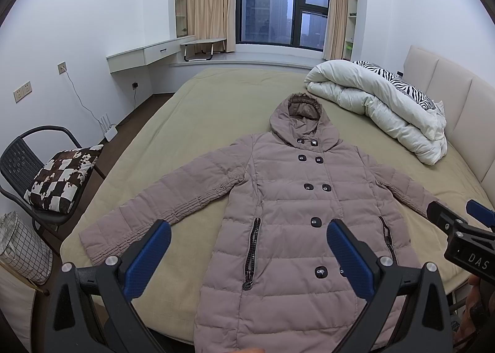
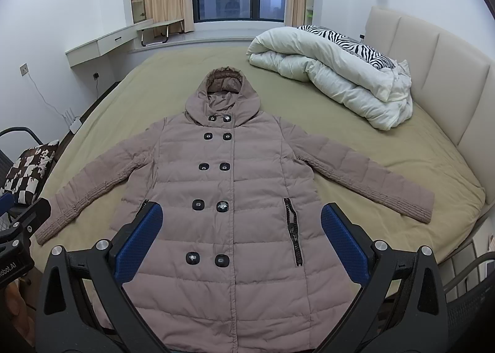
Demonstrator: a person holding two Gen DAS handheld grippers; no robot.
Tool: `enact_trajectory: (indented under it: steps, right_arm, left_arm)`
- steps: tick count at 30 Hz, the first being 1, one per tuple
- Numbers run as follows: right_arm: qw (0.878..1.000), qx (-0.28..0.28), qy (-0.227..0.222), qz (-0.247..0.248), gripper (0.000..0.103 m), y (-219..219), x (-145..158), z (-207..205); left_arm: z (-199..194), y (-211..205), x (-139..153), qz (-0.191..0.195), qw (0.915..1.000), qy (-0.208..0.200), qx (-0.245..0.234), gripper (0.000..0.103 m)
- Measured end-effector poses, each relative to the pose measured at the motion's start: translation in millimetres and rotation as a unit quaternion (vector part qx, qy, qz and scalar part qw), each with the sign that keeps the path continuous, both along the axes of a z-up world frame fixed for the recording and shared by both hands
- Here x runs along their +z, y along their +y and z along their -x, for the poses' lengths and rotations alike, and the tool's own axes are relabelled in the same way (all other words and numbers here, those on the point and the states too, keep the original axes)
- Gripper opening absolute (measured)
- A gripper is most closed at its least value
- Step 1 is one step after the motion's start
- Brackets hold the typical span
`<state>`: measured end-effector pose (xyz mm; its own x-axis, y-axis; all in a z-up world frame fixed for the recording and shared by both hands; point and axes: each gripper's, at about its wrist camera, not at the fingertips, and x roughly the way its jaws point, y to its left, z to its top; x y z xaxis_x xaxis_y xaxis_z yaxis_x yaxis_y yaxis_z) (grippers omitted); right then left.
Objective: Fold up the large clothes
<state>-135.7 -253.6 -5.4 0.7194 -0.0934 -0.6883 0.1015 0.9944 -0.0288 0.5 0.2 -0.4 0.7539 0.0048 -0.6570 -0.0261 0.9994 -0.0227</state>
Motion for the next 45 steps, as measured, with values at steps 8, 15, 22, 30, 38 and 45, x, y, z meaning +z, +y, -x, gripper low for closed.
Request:
enact_trajectory:
  steps: [8,15,22,30,38,45]
  right_arm:
    - [1.000,0.002,0.004,0.001,0.103,3,-15,4]
    - [1.000,0.009,0.017,-0.008,0.103,2,-8,-5]
    - [0.976,0.037,0.074,-0.199,0.103,-22,-61,-17]
    - [0.932,0.039,0.117,-0.341,0.103,-15,-130,-25]
    - [0.916,0.053,0.127,-0.376,0.103,14,-145,-46]
    - [0.923,0.059,0.115,-0.364,0.103,29,-145,-62]
  left_arm:
    - [-2,8,-12,-0.003,1.0000,-0.001,0.004,0.103]
    - [4,27,-32,0.018,0.9998,0.000,0.008,0.103]
    - [0,111,-97,0.169,0.9822,0.054,0.062,0.103]
    - [10,222,-162,0.310,0.9286,0.050,0.197,0.102]
    - [0,297,-237,0.502,0.8050,-0.014,0.315,0.093]
    - [-4,298,-284,0.573,0.7252,-0.029,0.381,0.091]
